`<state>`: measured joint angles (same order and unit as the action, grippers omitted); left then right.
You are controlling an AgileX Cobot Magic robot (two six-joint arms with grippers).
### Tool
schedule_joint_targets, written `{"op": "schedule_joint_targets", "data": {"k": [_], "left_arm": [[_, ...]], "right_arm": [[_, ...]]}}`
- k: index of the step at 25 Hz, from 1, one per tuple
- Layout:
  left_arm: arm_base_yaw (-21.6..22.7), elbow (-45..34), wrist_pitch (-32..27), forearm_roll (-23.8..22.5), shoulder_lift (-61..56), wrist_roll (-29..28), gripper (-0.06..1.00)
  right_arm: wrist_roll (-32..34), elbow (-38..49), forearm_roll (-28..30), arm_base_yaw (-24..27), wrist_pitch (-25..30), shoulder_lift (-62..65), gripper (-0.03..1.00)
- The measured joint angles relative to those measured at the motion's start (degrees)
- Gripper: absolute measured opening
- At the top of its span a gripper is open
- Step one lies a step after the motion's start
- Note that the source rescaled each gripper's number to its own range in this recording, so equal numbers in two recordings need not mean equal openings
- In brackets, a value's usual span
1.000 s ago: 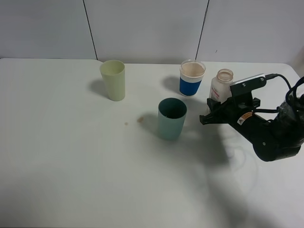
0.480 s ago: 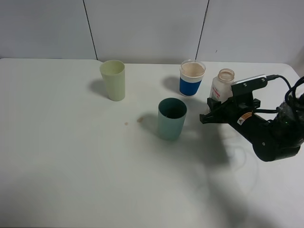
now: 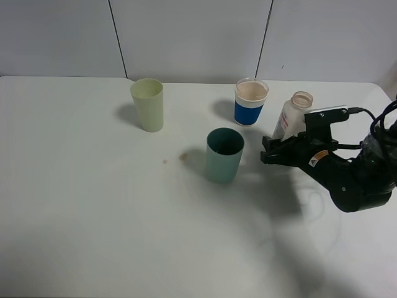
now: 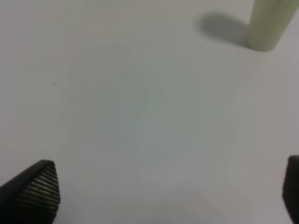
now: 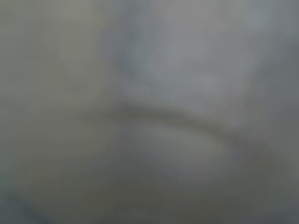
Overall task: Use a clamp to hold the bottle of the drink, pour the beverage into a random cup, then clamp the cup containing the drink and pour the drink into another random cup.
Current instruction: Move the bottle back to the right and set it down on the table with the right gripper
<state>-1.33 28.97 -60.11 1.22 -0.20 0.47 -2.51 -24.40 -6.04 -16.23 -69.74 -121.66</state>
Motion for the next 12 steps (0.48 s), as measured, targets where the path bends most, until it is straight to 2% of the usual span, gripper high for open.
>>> {"op": "schedule_joint_targets", "data": {"k": [2,4,12], "left_arm": [[0.0,0.0,0.0,0.0,0.0,0.0,0.89],[0.0,0.0,0.0,0.0,0.0,0.0,0.89],[0.0,0.0,0.0,0.0,0.0,0.0,0.89]], "right_arm": [[2.1,0.0,-0.3,0.0,0.1,0.0,0.68],[3.7,0.0,-0.5,0.0,0.3,0.3,0.71],[4.4,0.0,-0.6,0.0,0.3,1.6,0.73]]}}
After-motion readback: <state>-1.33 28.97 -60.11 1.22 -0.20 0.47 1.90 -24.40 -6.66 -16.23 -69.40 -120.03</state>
